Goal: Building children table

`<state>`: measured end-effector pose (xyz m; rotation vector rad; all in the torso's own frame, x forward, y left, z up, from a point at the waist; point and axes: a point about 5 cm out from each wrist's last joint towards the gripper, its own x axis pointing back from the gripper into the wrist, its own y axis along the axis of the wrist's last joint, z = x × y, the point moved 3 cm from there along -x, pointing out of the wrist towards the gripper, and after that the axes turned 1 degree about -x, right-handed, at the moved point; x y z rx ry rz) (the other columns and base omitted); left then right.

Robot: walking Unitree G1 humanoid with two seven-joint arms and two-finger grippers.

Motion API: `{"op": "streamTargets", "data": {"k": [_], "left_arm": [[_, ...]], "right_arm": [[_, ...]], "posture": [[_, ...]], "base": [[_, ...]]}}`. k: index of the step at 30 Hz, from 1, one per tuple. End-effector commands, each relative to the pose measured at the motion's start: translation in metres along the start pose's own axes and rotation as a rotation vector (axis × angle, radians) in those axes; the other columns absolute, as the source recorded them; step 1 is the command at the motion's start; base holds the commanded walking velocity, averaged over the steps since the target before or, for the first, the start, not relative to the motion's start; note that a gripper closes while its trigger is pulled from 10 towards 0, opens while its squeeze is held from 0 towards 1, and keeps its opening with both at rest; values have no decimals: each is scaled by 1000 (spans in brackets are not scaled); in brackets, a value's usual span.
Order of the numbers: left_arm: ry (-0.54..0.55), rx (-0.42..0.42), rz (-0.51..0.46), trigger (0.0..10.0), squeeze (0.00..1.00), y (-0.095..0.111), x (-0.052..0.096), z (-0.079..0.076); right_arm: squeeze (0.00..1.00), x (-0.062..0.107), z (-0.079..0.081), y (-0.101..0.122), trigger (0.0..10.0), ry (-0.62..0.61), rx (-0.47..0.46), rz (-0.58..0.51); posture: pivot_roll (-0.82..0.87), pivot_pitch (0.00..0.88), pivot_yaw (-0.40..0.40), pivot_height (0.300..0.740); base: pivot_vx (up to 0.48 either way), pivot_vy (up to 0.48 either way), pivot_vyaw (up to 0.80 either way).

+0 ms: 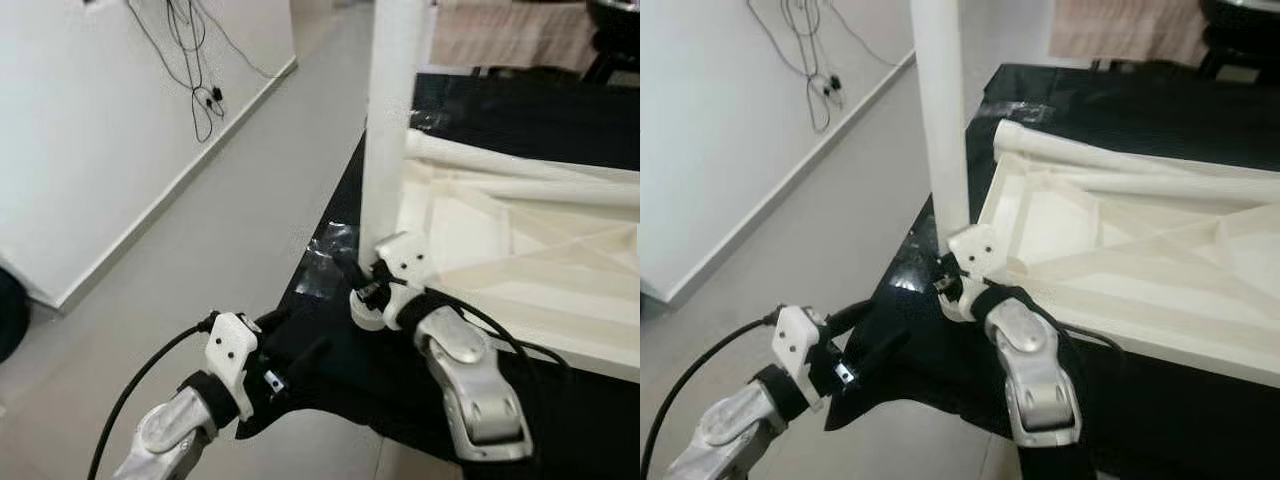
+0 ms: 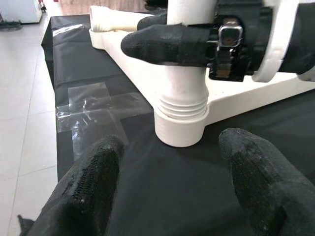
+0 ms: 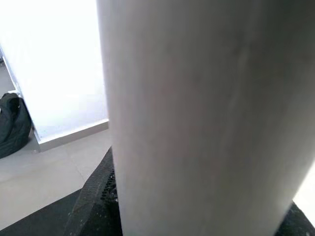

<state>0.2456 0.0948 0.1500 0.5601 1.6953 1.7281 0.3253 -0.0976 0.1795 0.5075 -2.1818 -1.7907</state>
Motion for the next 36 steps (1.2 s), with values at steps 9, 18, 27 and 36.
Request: {"op": "streamTargets", "data": {"k": [9, 18, 27, 36], "left_arm": [[21, 2, 36, 10000, 0, -8, 4, 4], [15, 8, 27, 10000, 0, -9, -1, 1], [21, 11, 22, 10000, 0, -10, -3, 2], [20, 14, 16, 10000, 0, -8, -2, 0]], "right_arm": [[1000, -3, 4, -3, 10000, 291, -93, -29], [0, -14, -11, 9, 10000, 601, -41, -42], [0, -30, 0, 38, 0, 844, -91, -108], [0, -36, -22, 20, 0, 668, -26, -66]], "posture": [[4, 187, 67, 740], [-7, 180, 43, 740], [-11, 170, 49, 740], [-29, 189, 49, 740]], "base": [[0, 0, 0], [0, 0, 0], [0, 0, 0], [0, 0, 0]]}}
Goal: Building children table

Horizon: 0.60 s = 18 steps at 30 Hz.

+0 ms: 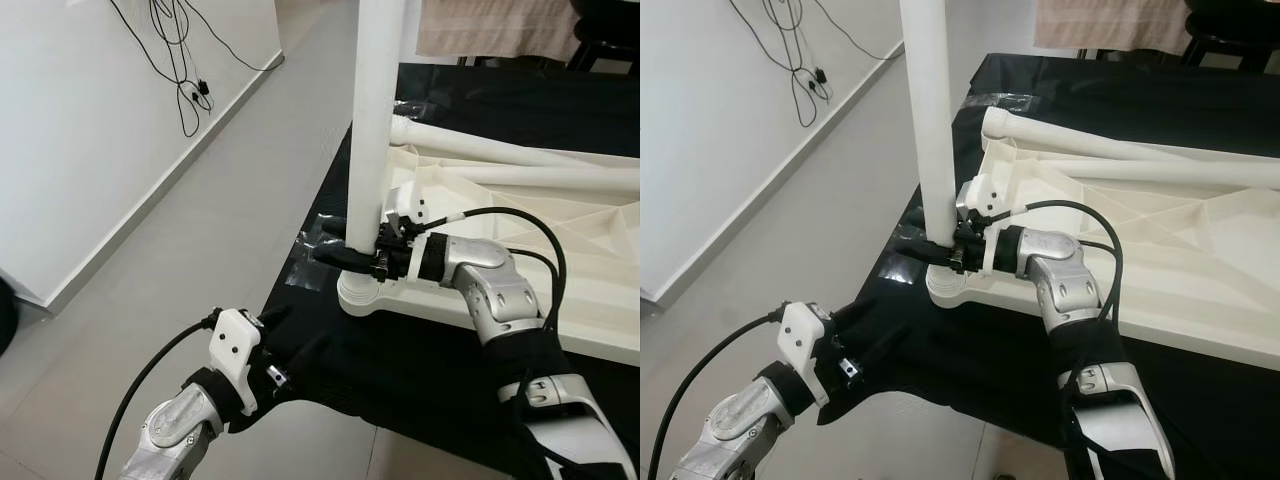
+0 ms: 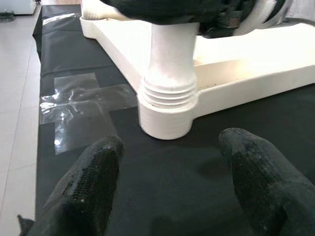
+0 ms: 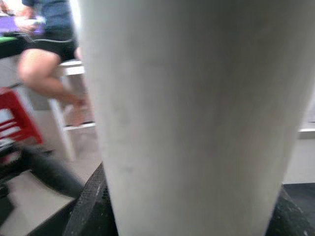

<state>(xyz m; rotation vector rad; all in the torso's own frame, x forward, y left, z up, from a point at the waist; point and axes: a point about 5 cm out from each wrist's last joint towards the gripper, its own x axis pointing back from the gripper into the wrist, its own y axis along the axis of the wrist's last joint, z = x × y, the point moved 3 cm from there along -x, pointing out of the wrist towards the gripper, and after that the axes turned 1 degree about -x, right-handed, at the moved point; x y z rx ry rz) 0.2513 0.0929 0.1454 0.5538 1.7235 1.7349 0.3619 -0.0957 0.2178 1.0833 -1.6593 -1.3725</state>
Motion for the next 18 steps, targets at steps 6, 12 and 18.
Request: {"op": "streamTargets", "data": {"k": [6, 12, 18], "left_arm": [[1, 0, 3, 10000, 0, 0, 4, 1], [2, 0, 6, 10000, 0, 0, 5, 4], [2, -3, 9, 10000, 0, 0, 5, 6]], "right_arm": [[0, 39, -2, -60, 0, -833, -79, 189], [0, 25, 37, -70, 0, -789, 10, 273], [0, 14, 32, -69, 10000, -729, -41, 226]], "posture": [[-48, 216, 39, 740], [-60, 218, 76, 740], [-37, 212, 69, 740]], "base": [[0, 0, 0], [0, 0, 0], [0, 0, 0]]}}
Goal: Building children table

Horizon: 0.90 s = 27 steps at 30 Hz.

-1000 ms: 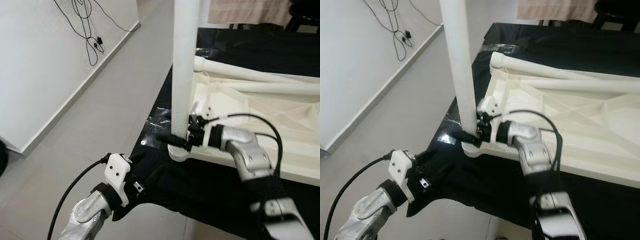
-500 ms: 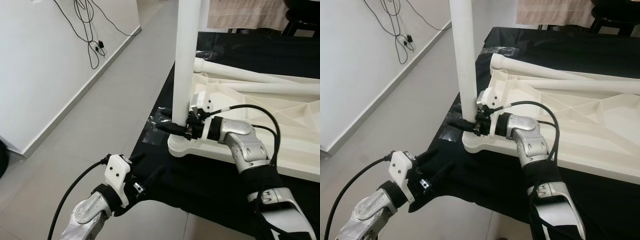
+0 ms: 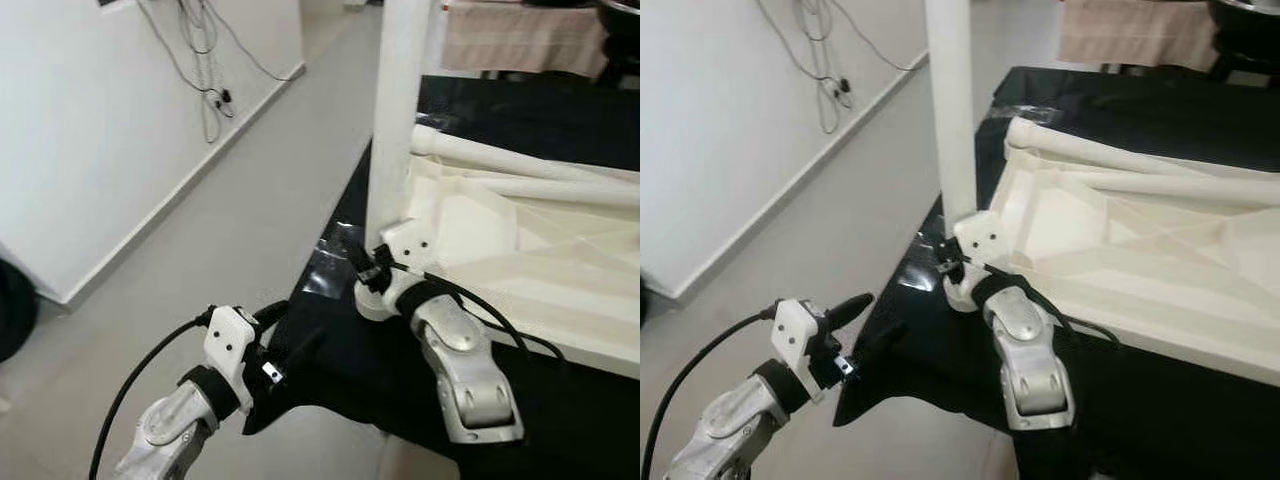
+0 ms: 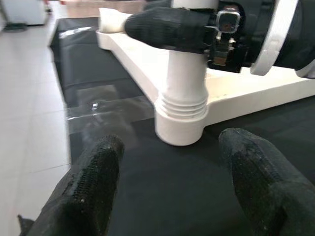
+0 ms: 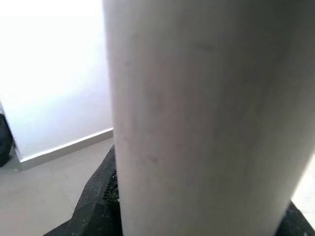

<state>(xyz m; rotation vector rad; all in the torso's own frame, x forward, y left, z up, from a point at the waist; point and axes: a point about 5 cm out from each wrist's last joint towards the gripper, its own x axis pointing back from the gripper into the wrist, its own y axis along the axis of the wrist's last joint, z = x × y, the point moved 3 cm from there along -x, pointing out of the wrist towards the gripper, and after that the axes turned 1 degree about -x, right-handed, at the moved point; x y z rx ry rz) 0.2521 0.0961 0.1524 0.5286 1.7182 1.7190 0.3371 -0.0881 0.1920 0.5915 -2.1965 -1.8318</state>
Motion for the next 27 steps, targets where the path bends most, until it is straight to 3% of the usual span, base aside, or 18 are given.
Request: {"op": "streamTargets", "data": {"k": [1, 2, 3, 6, 7, 8, 11, 12, 15, 17, 18, 20, 21, 27], "left_arm": [[10, -1, 35, 10000, 0, -7, 4, 3], [15, -2, 34, 10000, 0, -7, 4, 4], [15, -2, 34, 10000, 0, -7, 4, 4], [18, -4, 37, 10000, 0, -7, 4, 4], [18, -4, 37, 10000, 0, -7, 4, 4], [15, -5, 38, 10000, 0, -8, 3, 3], [14, -5, 39, 10000, 0, -8, 3, 3], [12, -5, 38, 10000, 0, -8, 3, 2], [13, -6, 36, 10000, 0, -8, 3, 0], [19, -15, 37, 10000, 0, -8, 4, -1], [19, -15, 37, 10000, 0, -8, 4, -1], [29, -27, 45, 10000, 0, -8, 6, -1], [34, -34, 47, 10000, 0, -8, 8, -2], [52, -51, 52, 10000, 0, -7, 12, -4]], "right_arm": [[0, 8, -2, -44, 10000, -12, -46, 183], [1000, 5, 0, -37, 10000, 31, -105, 146], [1000, 5, 0, -37, 10000, 31, -105, 146], [1000, 0, 8, -5, 10000, 282, -185, -1], [1000, 0, 8, -5, 10000, 282, -185, -1], [282, 0, 7, 2, 10000, 402, -141, -24], [282, 0, 5, 5, 10000, 474, -108, -30], [0, 0, 3, 7, 10000, 559, -62, -25], [0, -3, -3, 9, 10000, 662, -25, -2], [0, -6, -6, 11, 10000, 778, -39, 20], [0, -6, -6, 11, 10000, 778, -39, 20], [0, -8, -4, 11, 10000, 866, -98, 47], [0, -9, -3, 9, 0, 892, -109, 62], [0, -11, -13, 8, 0, 913, -147, 55]], "posture": [[-34, 209, 73, 740], [-20, 205, 74, 740], [-20, 205, 74, 740], [-11, 195, 71, 740], [-11, 195, 71, 740], [-5, 192, 67, 740], [-4, 191, 66, 740], [-2, 188, 60, 740], [4, 186, 56, 740], [18, 184, 52, 740], [18, 184, 52, 740], [24, 183, 58, 740], [34, 182, 59, 740], [40, 184, 55, 740]], "base": [[0, 0, 0], [0, 0, 0], [0, 0, 0], [0, 0, 0], [0, 0, 0], [0, 0, 0], [0, 0, 0], [0, 0, 0], [0, 0, 0], [0, 0, 0], [0, 0, 0], [0, 0, 0], [0, 0, 0], [0, 0, 0]]}}
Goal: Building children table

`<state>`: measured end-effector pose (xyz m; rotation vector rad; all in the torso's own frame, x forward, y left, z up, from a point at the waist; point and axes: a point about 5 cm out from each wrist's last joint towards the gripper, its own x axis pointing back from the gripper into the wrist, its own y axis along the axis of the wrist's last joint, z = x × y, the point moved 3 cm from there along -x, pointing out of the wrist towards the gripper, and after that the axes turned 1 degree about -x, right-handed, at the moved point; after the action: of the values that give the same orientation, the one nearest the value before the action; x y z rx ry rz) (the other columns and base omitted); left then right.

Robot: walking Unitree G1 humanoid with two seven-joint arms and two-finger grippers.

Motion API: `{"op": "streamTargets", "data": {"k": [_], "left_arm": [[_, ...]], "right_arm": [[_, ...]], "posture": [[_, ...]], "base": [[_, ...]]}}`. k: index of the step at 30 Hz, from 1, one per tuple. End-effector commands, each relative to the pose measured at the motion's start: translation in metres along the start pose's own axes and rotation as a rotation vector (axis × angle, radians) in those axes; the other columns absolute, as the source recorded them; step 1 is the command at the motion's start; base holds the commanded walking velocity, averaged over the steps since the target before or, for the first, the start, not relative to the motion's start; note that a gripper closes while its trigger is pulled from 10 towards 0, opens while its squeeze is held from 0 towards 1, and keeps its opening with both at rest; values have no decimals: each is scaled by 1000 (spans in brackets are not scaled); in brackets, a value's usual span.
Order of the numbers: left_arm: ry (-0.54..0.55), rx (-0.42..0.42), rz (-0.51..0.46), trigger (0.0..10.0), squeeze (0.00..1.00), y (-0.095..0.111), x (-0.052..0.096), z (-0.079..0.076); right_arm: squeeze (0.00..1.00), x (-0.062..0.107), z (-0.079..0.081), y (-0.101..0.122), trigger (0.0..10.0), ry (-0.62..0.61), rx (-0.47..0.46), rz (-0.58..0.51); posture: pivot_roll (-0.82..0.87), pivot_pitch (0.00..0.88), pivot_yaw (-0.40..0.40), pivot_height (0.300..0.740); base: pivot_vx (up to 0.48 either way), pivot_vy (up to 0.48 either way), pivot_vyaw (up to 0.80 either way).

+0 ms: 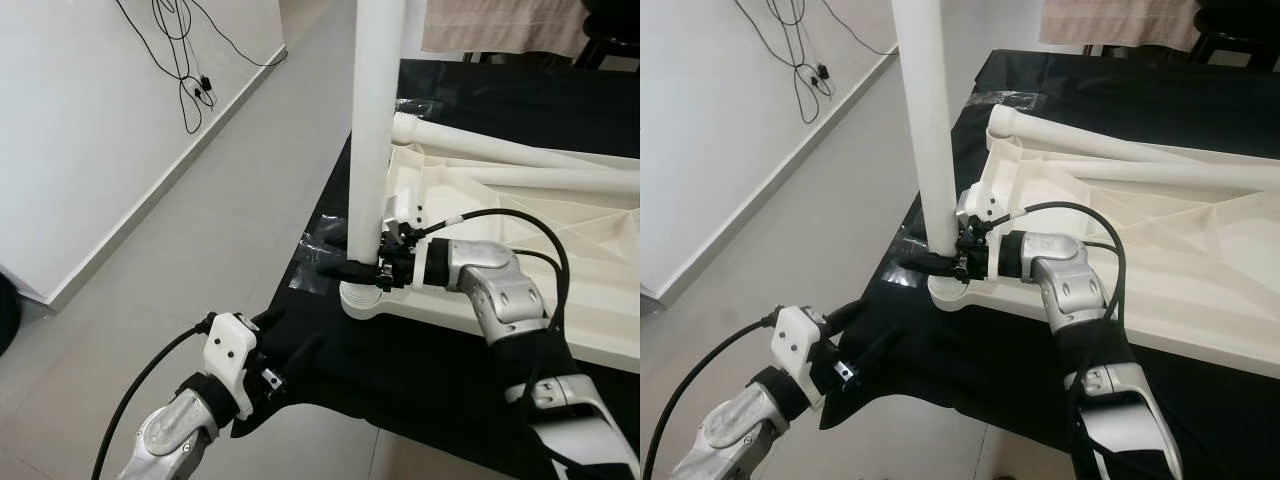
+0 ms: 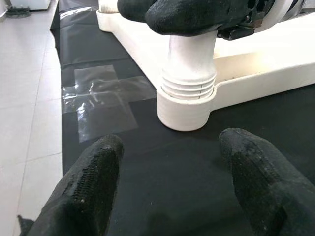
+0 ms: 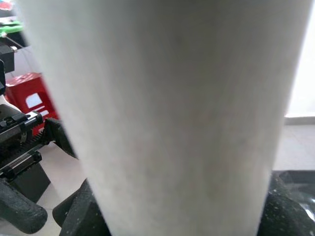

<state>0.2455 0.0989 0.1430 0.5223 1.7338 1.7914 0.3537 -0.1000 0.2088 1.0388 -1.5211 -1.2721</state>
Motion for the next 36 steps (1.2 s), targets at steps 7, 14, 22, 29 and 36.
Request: {"op": "streamTargets", "data": {"k": [7, 14, 22, 29, 36], "left_arm": [[13, -37, 8, 10000, 0, 1, 6, -1], [25, -55, 14, 10000, 0, 3, 10, 4], [24, -72, 23, 10000, 0, 1, 8, 9], [46, -73, 21, 10000, 0, 0, 6, 13], [49, -70, 17, 10000, 0, -1, 3, 12]], "right_arm": [[0, 21, 1, -28, 0, -100, -38, 42], [0, 12, 45, -76, 0, -980, -230, 135], [0, -5, 49, -73, 7451, -835, -186, 127], [1000, -16, 19, -35, 10000, -606, -149, -82], [0, -14, 20, -11, 10000, -261, -13, -60]], "posture": [[17, 201, 51, 740], [0, 224, 65, 740], [7, 200, 73, 740], [17, 184, 70, 740], [26, 177, 55, 740]], "base": [[0, 0, 0], [0, 0, 0], [0, 0, 0], [0, 0, 0], [0, 0, 0]]}}
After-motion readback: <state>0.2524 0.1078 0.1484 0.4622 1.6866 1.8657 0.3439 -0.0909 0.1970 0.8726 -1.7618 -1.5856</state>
